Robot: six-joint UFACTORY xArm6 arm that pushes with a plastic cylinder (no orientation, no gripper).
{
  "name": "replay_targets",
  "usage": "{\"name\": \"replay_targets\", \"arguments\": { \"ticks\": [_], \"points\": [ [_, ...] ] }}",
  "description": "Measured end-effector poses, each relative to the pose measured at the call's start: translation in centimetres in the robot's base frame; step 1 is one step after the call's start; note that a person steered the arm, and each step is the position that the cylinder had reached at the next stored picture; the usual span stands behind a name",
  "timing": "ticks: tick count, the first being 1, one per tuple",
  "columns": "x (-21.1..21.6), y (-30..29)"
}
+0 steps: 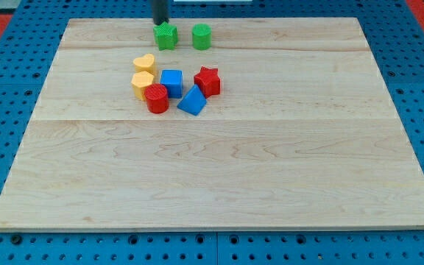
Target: Push the green star to the top of blue cube
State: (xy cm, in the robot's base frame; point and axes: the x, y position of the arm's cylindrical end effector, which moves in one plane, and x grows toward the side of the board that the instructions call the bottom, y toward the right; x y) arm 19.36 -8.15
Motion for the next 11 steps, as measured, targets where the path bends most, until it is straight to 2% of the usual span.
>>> {"name": "replay_targets", "arguments": {
  "ticks": [1, 3, 4, 5, 6, 7, 8, 9, 10, 11],
  "points": [
    [3.0, -1.1],
    [6.4, 2.2],
    [6.6, 2.3],
    [4.2, 1.1],
    [4.5, -3.1],
    [7.8, -1.7],
    [9.3, -1.2],
    [6.7, -1.3],
    [1.1, 1.5],
    [0.3, 7.3]
  ]
}}
